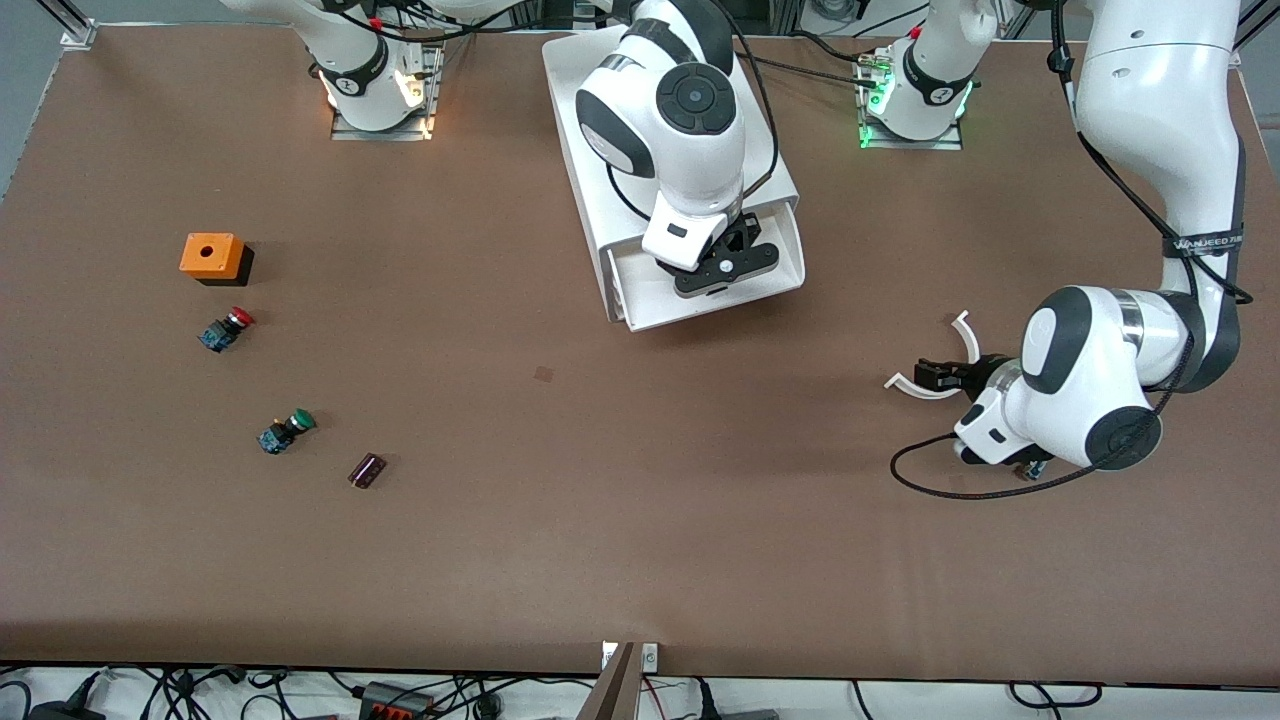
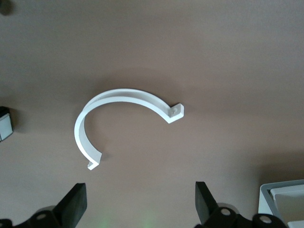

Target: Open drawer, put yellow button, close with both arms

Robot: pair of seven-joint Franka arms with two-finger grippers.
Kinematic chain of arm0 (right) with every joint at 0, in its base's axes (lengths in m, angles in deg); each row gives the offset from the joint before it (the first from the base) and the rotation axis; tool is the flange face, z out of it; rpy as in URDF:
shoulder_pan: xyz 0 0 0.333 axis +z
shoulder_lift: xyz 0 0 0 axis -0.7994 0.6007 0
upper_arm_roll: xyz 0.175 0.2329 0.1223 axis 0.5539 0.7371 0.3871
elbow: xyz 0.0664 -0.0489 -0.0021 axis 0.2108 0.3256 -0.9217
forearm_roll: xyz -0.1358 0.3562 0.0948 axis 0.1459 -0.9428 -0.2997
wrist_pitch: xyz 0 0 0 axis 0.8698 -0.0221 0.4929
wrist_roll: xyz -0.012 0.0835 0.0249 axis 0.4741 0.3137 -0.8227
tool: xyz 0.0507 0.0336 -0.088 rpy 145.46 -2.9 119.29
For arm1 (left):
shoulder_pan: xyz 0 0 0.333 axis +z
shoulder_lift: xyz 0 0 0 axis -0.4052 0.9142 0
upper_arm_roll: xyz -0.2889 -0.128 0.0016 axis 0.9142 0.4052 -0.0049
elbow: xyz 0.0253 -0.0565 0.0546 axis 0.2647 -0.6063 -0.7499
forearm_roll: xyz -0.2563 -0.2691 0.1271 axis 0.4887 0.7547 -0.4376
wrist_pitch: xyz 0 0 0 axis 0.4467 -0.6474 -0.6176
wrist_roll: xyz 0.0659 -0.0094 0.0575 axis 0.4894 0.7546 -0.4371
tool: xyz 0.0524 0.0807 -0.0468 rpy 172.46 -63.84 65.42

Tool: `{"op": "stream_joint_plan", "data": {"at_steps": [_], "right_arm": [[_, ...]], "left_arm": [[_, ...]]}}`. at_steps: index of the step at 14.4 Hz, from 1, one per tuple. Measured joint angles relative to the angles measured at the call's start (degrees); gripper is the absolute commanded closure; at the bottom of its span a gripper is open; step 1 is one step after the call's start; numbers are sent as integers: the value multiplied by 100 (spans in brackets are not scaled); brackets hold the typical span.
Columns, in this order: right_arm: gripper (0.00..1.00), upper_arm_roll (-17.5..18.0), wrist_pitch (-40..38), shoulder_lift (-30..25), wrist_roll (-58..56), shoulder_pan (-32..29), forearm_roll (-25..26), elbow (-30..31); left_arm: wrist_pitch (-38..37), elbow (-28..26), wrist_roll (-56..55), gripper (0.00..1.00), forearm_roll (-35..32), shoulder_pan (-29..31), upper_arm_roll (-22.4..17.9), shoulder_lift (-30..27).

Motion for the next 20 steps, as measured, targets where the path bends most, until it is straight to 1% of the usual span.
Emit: {"op": "stream_joint_plan", "data": {"at_steps": [1, 2, 3, 6, 8, 10, 12, 13, 15, 17, 20], "right_arm": [[95, 0, -129, 0, 2, 1, 0, -5], [50, 0, -228, 0, 2, 1, 0, -10], [1, 0, -267, 0, 4, 1, 0, -11], [0, 0, -225, 0, 14, 0, 0, -29], [0, -1, -69, -3, 231, -3, 0, -80], [0, -8, 149, -11, 560, -6, 0, -269], [0, -87, 188, -32, 717, -39, 3, -564], [0, -193, 187, -66, 745, -91, 4, -681], [0, -394, 132, -204, 748, -357, 5, -766], [0, -520, -79, -340, 731, -759, 10, -770], [0, -647, -416, -343, 473, -1371, 107, -712]], "left_arm": [[76, -2, -10, 0, 0, -11, 4, 5], [166, -6, -20, 0, 2, -37, 10, 11], [233, -7, -33, 0, 3, -69, 14, 15], [326, -8, -52, 0, 5, -100, 22, 18], [423, -10, -53, 0, 5, -100, 22, 19], [471, -12, -57, 0, 5, -100, 23, 20], [452, -7, -106, 0, 24, -98, 84, 14], [430, 3, -314, 0, 71, -100, 173, -3], [395, 31, -1096, 0, 303, -129, 348, -82], [407, 50, -1780, 0, 415, -238, 510, -197], [614, 54, -2740, 0, 433, -347, 943, -299]]}}
